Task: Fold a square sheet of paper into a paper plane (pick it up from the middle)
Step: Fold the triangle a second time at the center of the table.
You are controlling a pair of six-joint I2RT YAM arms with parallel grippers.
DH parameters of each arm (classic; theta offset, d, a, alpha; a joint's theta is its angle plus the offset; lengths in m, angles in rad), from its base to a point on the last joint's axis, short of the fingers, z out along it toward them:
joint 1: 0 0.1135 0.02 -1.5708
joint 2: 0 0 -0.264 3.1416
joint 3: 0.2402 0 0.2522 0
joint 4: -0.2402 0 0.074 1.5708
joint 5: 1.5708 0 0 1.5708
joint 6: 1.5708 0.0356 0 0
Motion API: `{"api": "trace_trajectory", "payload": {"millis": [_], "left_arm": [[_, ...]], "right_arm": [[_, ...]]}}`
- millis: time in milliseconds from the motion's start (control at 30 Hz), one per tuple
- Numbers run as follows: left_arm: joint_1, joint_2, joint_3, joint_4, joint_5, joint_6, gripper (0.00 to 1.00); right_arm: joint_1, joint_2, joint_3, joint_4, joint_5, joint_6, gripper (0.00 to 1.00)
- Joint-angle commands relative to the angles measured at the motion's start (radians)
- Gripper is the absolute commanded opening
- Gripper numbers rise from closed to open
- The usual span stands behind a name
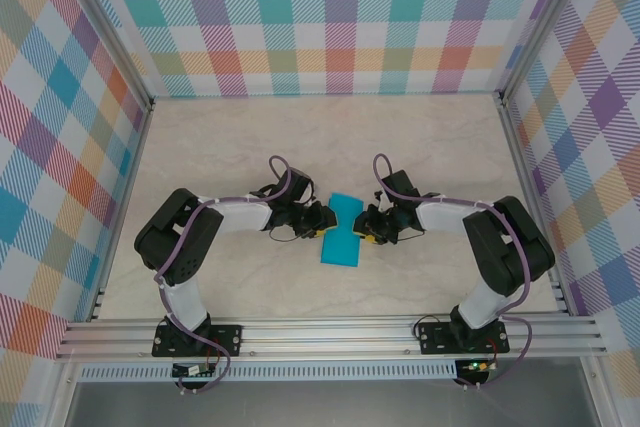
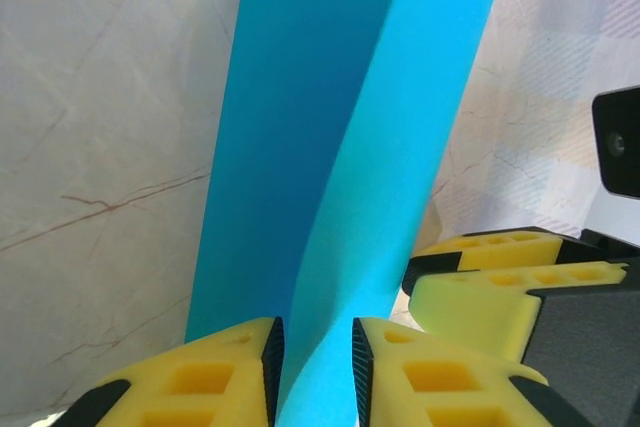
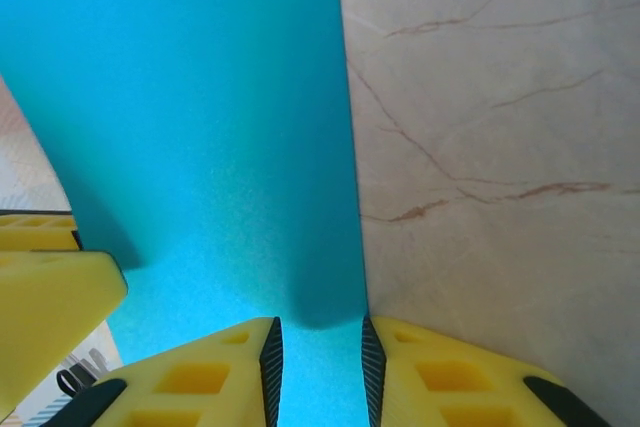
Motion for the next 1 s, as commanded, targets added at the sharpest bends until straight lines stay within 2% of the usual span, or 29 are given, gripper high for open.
{"api": "trace_trajectory", "payload": {"millis": [0,167,333,533,667,800,967], "left_arm": [[0.002,-0.015,0.021,0.004,0.004,-0.013,0.27],[0.001,-0.029,0.025,0.01,0.003,-0.021,0.26],[0.001,-0.044,0.021,0.02,0.005,-0.037,0.19],[0.002,-0.06,0.022,0.017,0.004,-0.044,0.16],[0.001,-0.057,0.024,0.014,0.008,-0.045,0.14],[0.001,-0.057,0.024,0.01,0.008,-0.042,0.14],[0.001,-0.053,0.024,0.013,0.011,-0.045,0.13]], "right_arm": [[0.001,-0.086,0.021,-0.09,0.037,-0.066,0.35],[0.036,-0.261,0.004,-0.162,0.13,-0.139,0.46],[0.18,-0.365,-0.004,-0.215,0.292,-0.193,0.54],[0.47,-0.322,0.036,-0.255,0.598,-0.204,0.6],[0.624,-0.254,0.082,-0.278,0.771,-0.205,0.62],[0.721,-0.177,0.146,-0.295,0.875,-0.222,0.62],[0.75,-0.099,0.191,-0.295,0.889,-0.242,0.62]]}}
